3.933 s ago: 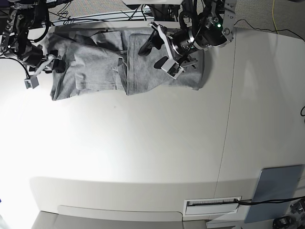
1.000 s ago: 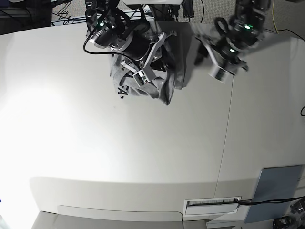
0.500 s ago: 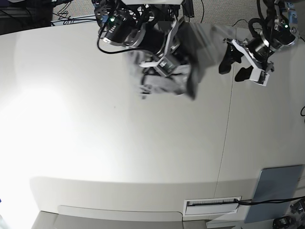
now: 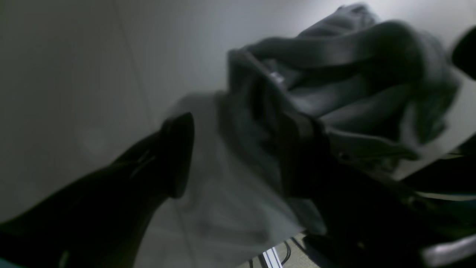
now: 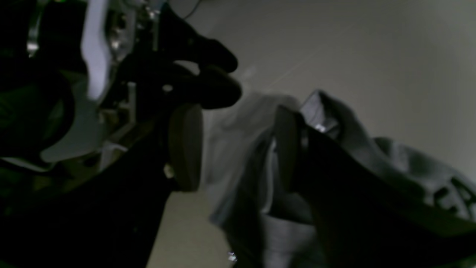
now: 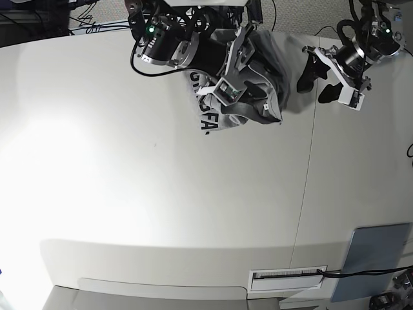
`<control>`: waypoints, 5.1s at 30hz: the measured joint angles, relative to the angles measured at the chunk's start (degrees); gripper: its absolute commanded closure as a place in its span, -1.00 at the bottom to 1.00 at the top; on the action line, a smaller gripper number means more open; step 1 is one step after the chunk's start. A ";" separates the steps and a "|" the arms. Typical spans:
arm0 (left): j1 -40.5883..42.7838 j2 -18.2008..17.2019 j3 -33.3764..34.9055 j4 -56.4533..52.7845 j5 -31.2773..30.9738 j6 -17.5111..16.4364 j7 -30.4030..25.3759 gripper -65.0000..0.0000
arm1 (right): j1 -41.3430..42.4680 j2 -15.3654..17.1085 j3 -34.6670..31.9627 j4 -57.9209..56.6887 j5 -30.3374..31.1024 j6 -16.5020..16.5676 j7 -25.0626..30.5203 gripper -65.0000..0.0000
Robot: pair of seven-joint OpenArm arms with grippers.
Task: Fold the T-shirt properly
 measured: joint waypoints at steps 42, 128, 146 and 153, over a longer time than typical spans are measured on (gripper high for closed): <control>-10.47 4.42 26.75 -14.80 18.78 12.13 -3.61 1.00 | 1.38 12.72 30.56 -0.02 -11.21 -11.65 -4.61 0.94; -15.04 8.55 9.57 -17.05 11.30 -3.39 5.25 0.58 | 0.37 22.08 1.33 7.78 -22.34 -2.58 -6.67 0.42; -15.04 8.55 9.57 -17.05 11.32 -3.39 5.25 0.58 | -1.44 23.15 0.72 7.78 -15.28 -2.56 -7.39 0.42; -15.04 8.52 9.57 -17.05 11.30 -3.39 5.25 0.58 | -1.44 23.04 0.72 7.78 -15.65 -2.56 -6.93 0.42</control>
